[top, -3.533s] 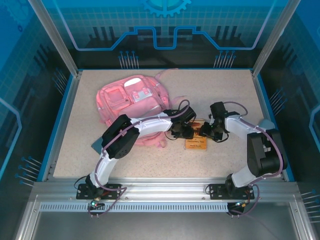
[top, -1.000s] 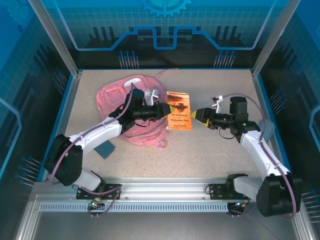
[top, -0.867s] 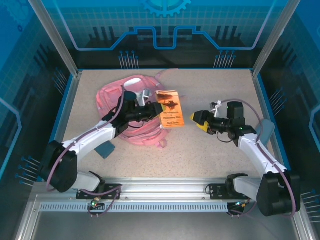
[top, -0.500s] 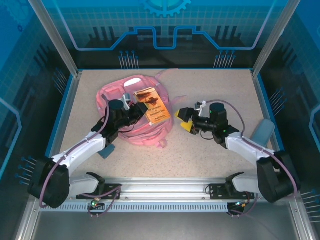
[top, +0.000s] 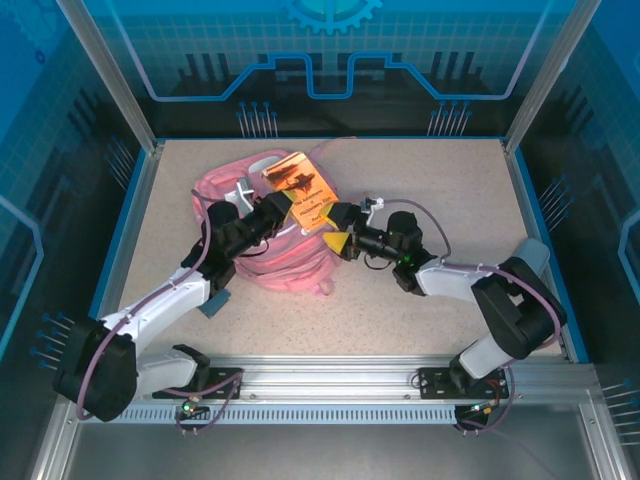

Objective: Pack the student bag
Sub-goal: Pass the book.

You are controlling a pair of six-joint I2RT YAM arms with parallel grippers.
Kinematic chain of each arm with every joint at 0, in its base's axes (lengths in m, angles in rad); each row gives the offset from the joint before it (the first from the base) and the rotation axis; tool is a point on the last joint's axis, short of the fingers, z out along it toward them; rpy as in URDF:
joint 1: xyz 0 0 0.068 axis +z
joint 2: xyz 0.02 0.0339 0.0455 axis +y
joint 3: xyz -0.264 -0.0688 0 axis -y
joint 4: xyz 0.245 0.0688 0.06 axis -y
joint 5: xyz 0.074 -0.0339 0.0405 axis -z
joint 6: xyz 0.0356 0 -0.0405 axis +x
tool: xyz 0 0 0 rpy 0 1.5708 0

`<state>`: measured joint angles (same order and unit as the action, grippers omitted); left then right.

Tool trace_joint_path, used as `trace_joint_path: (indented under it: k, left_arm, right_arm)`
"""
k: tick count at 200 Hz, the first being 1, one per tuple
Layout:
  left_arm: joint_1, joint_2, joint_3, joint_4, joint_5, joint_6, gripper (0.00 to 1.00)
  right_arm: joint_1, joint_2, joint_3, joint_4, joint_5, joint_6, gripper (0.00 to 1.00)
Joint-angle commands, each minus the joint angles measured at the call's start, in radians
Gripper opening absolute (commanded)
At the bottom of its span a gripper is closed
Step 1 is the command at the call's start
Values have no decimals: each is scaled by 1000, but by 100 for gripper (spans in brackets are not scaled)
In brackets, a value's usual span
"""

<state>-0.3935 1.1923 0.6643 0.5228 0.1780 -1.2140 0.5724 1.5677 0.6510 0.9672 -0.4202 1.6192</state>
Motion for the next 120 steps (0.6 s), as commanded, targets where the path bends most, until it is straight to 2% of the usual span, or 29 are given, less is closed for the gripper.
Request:
trace_joint_path:
  k: [1, 39, 98, 120]
  left_arm:
    - [4, 1, 2, 128, -5, -36, 15]
    - [5, 12, 3, 154, -5, -49, 15]
    - [4, 19, 2, 139, -8, -44, 18]
    - [4, 20, 3, 120, -8, -34, 22]
  right_arm:
    - [16, 61, 36, 182, 56, 98, 89]
    - [32, 128, 43, 275, 71, 145, 66]
    - [29, 109, 44, 240, 67, 108, 43]
    - [25, 105, 45, 226, 61, 98, 33]
